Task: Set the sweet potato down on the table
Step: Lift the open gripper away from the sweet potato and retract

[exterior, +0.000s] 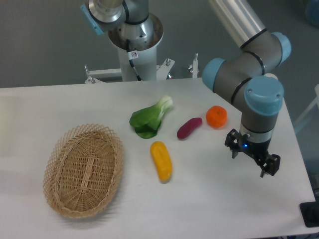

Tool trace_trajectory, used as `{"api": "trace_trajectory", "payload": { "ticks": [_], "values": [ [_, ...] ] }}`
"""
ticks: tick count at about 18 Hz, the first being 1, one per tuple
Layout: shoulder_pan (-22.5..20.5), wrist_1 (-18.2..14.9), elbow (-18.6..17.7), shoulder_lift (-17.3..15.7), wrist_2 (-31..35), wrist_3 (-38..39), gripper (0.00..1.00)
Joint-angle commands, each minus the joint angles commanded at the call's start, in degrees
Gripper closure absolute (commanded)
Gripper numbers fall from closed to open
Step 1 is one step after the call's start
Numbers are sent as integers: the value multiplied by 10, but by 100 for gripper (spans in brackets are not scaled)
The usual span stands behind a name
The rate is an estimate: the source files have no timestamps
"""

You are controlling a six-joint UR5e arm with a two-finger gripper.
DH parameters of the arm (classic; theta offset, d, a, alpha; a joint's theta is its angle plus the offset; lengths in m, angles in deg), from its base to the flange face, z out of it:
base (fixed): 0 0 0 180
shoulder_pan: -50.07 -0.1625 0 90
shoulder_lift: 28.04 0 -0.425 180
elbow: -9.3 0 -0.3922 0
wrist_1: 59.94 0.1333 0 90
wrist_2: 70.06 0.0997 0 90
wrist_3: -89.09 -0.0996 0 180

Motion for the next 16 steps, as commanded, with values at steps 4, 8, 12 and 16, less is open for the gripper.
{"api": "trace_trajectory", "payload": {
  "ticks": [4,8,12,16],
  "values": [
    [0,-44,48,18,3,0,0],
    [-7,-71,78,33,3,0,0],
    [-7,-68,75,33,3,2,0],
    [-7,-66,72,33,4,2,0]
  ]
}}
